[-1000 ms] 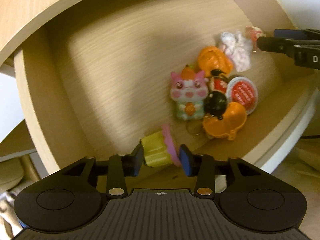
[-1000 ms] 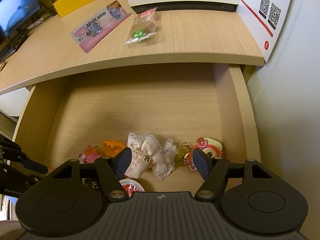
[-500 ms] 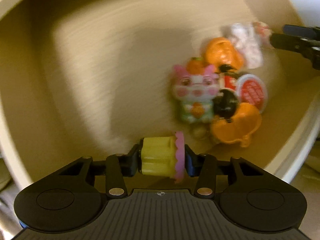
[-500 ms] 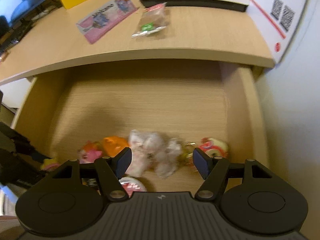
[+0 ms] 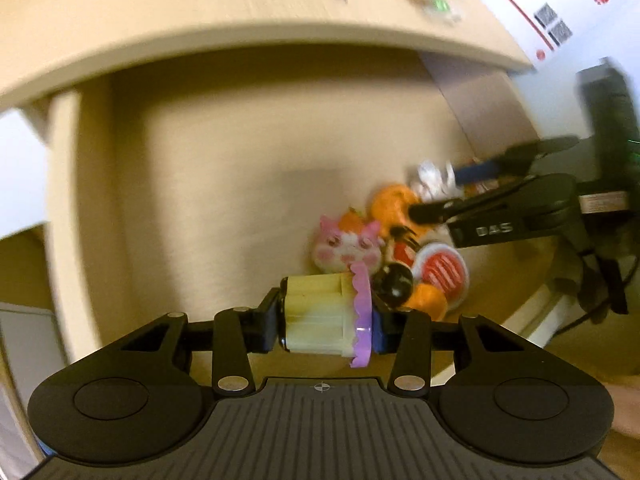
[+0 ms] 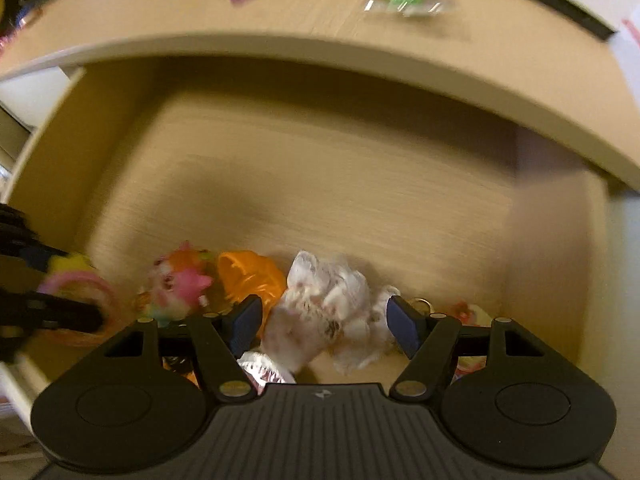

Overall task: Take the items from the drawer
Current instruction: 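Lift the cupcake toy with the left gripper while the right grasps the white lace cloth, then release the cupcake toy and white cloth onto the desk top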

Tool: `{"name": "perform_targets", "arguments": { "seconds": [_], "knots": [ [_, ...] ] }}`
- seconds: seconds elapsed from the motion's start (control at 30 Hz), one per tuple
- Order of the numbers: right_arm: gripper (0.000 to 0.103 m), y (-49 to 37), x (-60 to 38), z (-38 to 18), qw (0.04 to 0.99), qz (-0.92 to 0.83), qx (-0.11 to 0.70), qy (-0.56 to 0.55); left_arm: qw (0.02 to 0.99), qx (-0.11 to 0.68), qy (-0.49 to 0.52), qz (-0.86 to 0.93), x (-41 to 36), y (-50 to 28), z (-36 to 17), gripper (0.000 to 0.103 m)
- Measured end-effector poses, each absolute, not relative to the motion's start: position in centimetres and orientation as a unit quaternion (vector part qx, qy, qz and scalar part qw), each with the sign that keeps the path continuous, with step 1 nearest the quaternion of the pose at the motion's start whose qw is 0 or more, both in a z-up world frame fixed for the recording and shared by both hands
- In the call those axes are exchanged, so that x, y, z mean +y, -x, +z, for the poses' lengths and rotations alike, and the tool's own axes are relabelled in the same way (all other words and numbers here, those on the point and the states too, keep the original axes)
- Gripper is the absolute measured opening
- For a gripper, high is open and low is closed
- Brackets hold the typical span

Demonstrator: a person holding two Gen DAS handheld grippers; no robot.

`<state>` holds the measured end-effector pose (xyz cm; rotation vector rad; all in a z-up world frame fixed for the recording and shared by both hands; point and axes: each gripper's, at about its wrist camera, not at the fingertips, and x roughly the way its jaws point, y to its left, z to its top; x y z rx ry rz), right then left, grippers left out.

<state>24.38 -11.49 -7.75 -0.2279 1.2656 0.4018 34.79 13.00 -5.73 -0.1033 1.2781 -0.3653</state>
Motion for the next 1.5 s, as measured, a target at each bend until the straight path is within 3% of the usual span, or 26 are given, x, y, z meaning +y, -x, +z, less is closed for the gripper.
{"name": "perform_targets", "arguments": {
  "seconds": [0.03,0.13,0.23,0.3,0.53,0.7,0.83,1.1,1.17,1.3,1.4,1.5],
  "knots": [
    [0.048,-24.8,-11.4,-8.3,0.775,0.185,0.595,0.102,0.794,0.586,0.037,-0.159,12.7,-34.4,-5.4,0.047],
    [0.025,-24.8,-11.8,-8.5,0.768,0.183,0.609,0.079,0.81,0.566,0.02,-0.155,12.8,-33.4,-4.2,0.047],
    [0.013,-22.9,-11.9,-6.8,0.782,0.183,0.591,0.077,0.817,0.553,0.014,-0.167,13.1,-32.2,-3.0,0.047],
    [0.012,-21.2,-12.1,-5.0,0.797,0.183,0.571,0.076,0.818,0.547,0.014,-0.177,12.2,-31.7,-3.0,0.047],
    [0.011,-16.4,-13.8,4.4,0.86,0.182,0.477,0.027,0.847,0.47,0.06,-0.24,13.3,-31.8,3.7,0.047],
    [0.011,-16.4,-16.3,12.4,0.912,0.165,0.376,-0.02,0.899,0.368,0.098,-0.214,14.2,-37.8,9.1,0.047],
    [0.011,-18.7,-17.7,15.6,0.939,0.135,0.315,-0.018,0.927,0.312,0.092,-0.186,14.0,-43.7,9.8,0.047],
    [0.011,-29.5,-17.4,11.3,0.942,0.101,0.319,0.002,0.921,0.349,0.081,-0.154,13.0,-52.0,3.2,0.048],
    [0.011,-31.9,-17.2,8.8,0.937,0.097,0.335,0.004,0.923,0.358,0.055,-0.13,12.6,-53.0,1.7,0.053],
    [0.013,-34.9,-16.5,4.3,0.915,0.105,0.39,0.009,0.916,0.386,0.038,-0.103,13.3,-53.5,0.2,0.049],
    [0.023,-35.3,-16.1,2.5,0.906,0.105,0.41,0.008,0.92,0.378,0.036,-0.093,13.8,-53.0,0.4,0.049],
    [0.041,-35.0,-16.0,3.1,0.91,0.108,0.401,0.006,0.928,0.36,0.04,-0.084,14.8,-52.1,1.5,0.049]
  ]
}}
